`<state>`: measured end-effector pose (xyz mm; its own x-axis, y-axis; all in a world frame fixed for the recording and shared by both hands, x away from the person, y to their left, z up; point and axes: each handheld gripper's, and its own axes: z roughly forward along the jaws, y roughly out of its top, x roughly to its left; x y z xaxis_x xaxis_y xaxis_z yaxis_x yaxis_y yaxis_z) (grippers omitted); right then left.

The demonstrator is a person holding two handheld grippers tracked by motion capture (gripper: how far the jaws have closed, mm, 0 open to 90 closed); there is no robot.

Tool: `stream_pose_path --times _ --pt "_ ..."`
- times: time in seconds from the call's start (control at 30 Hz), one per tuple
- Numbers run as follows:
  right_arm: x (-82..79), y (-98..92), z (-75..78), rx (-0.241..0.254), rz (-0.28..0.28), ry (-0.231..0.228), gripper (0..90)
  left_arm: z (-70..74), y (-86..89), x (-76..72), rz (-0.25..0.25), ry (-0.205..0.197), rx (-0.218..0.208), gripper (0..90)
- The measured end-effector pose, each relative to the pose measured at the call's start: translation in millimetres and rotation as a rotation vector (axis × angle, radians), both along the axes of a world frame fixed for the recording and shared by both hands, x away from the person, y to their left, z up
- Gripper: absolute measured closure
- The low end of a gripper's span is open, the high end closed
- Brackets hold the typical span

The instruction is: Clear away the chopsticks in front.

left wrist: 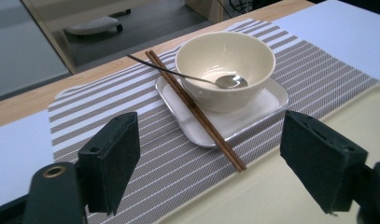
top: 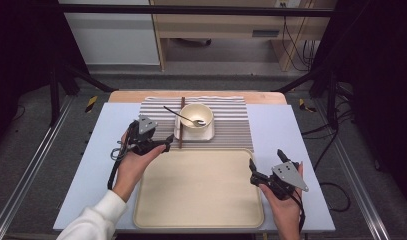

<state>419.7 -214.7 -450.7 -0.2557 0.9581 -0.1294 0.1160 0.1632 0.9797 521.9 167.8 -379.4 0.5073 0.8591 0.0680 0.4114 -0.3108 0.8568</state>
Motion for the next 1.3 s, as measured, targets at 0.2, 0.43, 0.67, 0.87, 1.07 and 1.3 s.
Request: stream_pose_path --times 0.2,0.43,0.67,0.87,1.07,1.3 --pt "0.5 2.1 -0.5 -0.010 -0.007 0.007 6.5 6.8 -13.1 17.2 0.024 0.008 -0.020 27.4" --pt "1.2 1.0 0.2 -0.005 -0.013 0.021 6.7 4.8 -33.4 26.0 0.048 0.007 0.015 32.9" --pt "-1.5 6.8 1.2 -0.028 0.012 0.026 6.7 -2.1 -45.3 24.2 0.092 0.006 0.064 36.6" --pt "0.7 7.9 0.4 -0.029 0.018 0.027 6.7 -4.7 -37.3 33.4 0.134 0.025 0.041 43.4" --pt "1.2 7.5 -0.2 -0.034 0.008 0.034 6.7 -15.1 -32.8 45.3 0.172 0.069 0.023 46.1" --pt "1.0 5.6 -0.8 -0.030 0.002 0.039 6.7 -18.7 -33.4 49.7 0.198 0.056 0.033 47.7"
